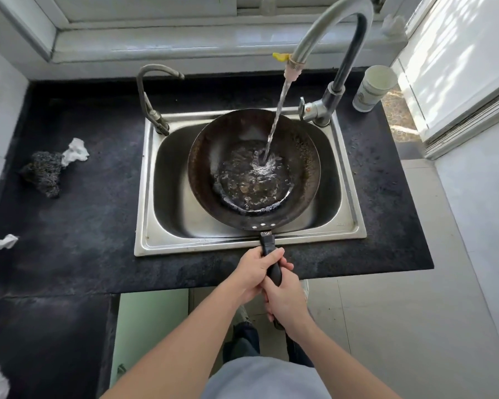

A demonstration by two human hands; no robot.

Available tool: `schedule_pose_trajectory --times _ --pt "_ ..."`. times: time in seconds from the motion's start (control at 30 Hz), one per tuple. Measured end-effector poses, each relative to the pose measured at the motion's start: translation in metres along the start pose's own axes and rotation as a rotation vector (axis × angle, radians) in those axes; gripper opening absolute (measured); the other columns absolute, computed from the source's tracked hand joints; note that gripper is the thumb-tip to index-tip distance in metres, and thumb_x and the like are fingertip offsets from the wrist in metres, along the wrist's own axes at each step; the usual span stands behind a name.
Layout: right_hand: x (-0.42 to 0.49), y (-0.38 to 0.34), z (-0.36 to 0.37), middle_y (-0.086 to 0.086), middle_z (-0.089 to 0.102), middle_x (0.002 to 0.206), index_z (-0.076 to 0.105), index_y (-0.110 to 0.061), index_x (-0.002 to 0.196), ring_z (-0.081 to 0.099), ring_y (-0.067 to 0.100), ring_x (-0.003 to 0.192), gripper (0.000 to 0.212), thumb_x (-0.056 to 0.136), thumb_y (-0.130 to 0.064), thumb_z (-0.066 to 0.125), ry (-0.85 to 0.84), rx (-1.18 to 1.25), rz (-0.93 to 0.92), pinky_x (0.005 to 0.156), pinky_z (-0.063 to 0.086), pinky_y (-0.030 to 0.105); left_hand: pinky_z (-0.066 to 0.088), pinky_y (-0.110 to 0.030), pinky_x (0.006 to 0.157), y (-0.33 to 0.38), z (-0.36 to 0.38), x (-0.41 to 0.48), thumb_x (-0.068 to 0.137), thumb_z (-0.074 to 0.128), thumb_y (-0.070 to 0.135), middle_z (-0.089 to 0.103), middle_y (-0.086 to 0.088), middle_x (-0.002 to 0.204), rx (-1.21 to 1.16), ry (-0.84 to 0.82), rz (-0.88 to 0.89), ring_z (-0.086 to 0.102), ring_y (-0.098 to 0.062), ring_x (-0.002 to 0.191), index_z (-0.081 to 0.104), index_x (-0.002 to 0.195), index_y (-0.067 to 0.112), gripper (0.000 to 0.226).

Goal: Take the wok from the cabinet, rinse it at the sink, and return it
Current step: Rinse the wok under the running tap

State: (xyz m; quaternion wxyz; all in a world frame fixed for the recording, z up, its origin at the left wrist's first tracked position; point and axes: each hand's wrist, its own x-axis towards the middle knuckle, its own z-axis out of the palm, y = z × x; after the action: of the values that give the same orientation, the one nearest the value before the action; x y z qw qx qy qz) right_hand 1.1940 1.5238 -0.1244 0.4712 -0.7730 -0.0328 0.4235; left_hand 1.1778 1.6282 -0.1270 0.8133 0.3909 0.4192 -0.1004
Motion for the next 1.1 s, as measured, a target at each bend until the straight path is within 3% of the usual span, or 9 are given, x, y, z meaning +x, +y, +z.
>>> schedule_pose_trajectory --times 0.1,0.27,0.4,0.6,0.8,0.97,1.1 --pt "-0.004 0.003 0.000 -0.004 0.061 0.061 0.064 -0.015 0.089 0.055 0.003 0.041 0.013 0.099 -0.012 0.056 0.002 -0.032 -0.043 0.040 0.044 0.019 0.058 -0.032 0.079 -0.005 0.003 -0.006 0.101 0.054 0.023 0.074 -0.009 0.078 0.040 0.029 0.013 0.071 -0.020 0.084 0.058 0.081 0.006 0.025" --pt "-0.011 -0.005 -0.003 0.000 0.059 0.058 0.064 -0.011 0.092 0.052 0.007 0.039 0.010 0.099 -0.012 0.057 -0.003 0.040 -0.015 0.039 0.044 0.025 0.055 -0.045 0.094 -0.003 0.010 -0.013 0.100 0.057 0.025 0.069 0.000 0.065 0.009 0.056 0.049 0.070 -0.022 0.081 0.058 0.090 0.006 0.022" --pt "-0.016 -0.017 -0.008 0.000 0.056 0.053 0.061 -0.007 0.089 0.047 0.010 0.037 0.012 0.099 -0.011 0.055 -0.015 0.058 -0.015 0.037 0.042 0.026 0.057 -0.041 0.084 0.006 0.014 -0.014 0.099 0.058 0.023 0.062 -0.005 0.073 -0.095 0.047 0.054 0.070 -0.022 0.074 0.056 0.104 0.003 0.021" --pt "-0.018 -0.025 -0.018 0.000 0.054 0.055 0.060 -0.010 0.082 0.047 0.012 0.038 0.022 0.101 -0.021 0.057 -0.063 0.049 -0.077 0.038 0.042 0.026 0.060 -0.034 0.080 0.018 0.010 -0.017 0.097 0.062 0.019 0.075 -0.013 0.098 -0.078 -0.043 0.082 0.073 -0.021 0.087 0.066 0.115 -0.004 0.030" --pt "-0.021 -0.024 -0.021 0.004 0.054 0.057 0.059 -0.008 0.086 0.045 0.015 0.037 0.027 0.102 -0.030 0.055 -0.086 0.023 -0.103 0.037 0.040 0.026 0.060 -0.035 0.080 0.027 0.005 -0.023 0.098 0.058 0.012 0.073 -0.012 0.096 -0.007 -0.106 0.101 0.074 -0.020 0.085 0.066 0.102 -0.001 0.016" --pt "-0.023 -0.025 -0.023 0.005 0.053 0.057 0.059 -0.006 0.091 0.043 0.015 0.037 0.028 0.105 -0.028 0.050 -0.103 0.031 -0.088 0.036 0.039 0.026 0.059 -0.032 0.079 0.026 0.004 -0.025 0.099 0.058 0.016 0.071 -0.015 0.097 0.056 -0.100 0.122 0.073 -0.020 0.085 0.059 0.115 -0.013 0.033" --pt "-0.022 -0.024 -0.027 0.004 0.053 0.057 0.058 -0.005 0.092 0.043 0.014 0.036 0.028 0.105 -0.027 0.048 -0.111 0.032 -0.072 0.035 0.039 0.025 0.058 -0.036 0.083 0.023 0.006 -0.023 0.098 0.059 0.017 0.072 -0.013 0.093 0.059 -0.088 0.147 0.073 -0.021 0.085 0.059 0.113 -0.010 0.031"
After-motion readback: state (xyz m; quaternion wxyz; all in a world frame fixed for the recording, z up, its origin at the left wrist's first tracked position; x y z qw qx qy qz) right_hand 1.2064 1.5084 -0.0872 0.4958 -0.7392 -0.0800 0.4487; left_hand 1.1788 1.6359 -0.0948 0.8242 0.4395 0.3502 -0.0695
